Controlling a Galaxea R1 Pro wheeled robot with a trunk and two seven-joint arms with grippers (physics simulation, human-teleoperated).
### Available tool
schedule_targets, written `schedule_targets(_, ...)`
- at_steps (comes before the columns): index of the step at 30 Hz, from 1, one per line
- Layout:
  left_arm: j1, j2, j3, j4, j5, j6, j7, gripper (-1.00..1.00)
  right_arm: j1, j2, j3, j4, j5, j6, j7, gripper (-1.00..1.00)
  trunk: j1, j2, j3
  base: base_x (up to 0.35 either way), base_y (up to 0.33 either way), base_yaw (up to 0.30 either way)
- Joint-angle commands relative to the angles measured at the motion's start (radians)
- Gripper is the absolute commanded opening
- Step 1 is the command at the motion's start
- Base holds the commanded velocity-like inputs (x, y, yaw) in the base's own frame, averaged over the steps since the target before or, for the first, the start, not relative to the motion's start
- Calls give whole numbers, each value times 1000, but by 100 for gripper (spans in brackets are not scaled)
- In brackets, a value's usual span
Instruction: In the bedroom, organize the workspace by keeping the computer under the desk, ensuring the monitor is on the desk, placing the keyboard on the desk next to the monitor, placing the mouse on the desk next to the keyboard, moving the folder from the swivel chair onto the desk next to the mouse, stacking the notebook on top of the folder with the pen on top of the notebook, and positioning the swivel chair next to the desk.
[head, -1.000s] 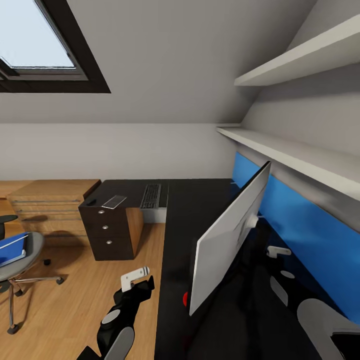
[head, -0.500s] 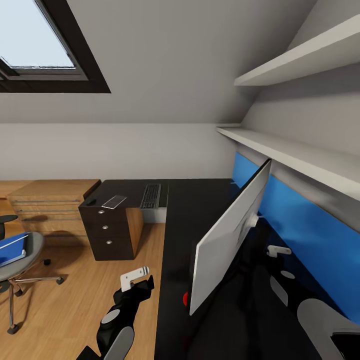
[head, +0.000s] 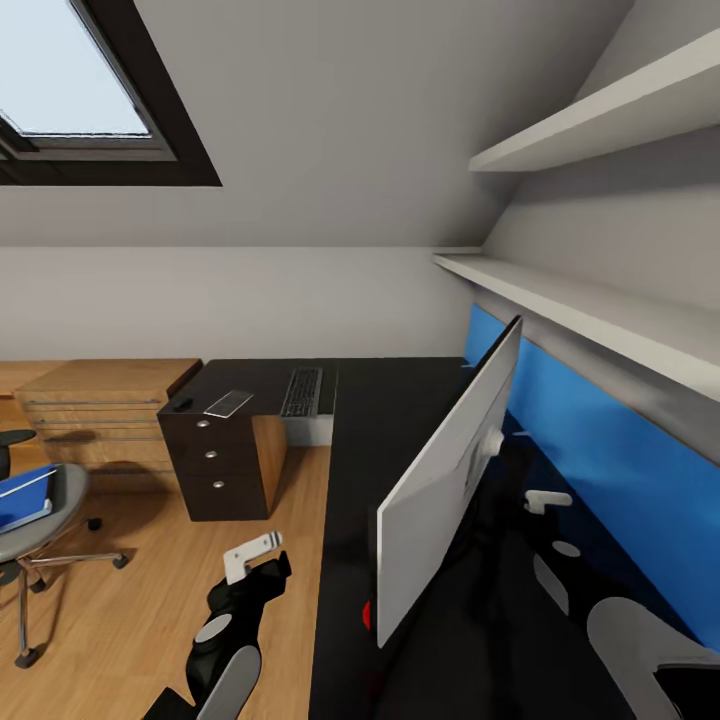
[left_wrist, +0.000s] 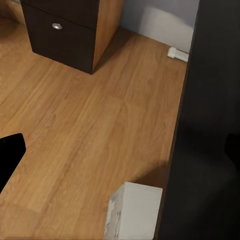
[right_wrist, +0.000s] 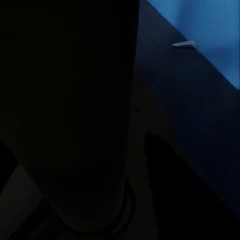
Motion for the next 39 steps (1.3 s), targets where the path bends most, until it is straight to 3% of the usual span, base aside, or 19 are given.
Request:
schedule_targets(1, -1, 1, -2, -1, 5, 4, 8, 100, -2, 0, 2, -1, -10, -4, -2, -100, 0, -1, -1, 0, 0, 69)
schedule_targets(12, -1, 1, -2, -3, 5, 7, 10, 100, -2, 0, 2, -1, -8, -4, -2, -100, 0, -1, 1, 0, 0, 127)
schedule_targets(39, -1, 2, 5, -1, 2, 2, 11, 100, -2, 0, 2, 6, -8, 2, -10, -100, 0, -1, 1, 27, -67, 2)
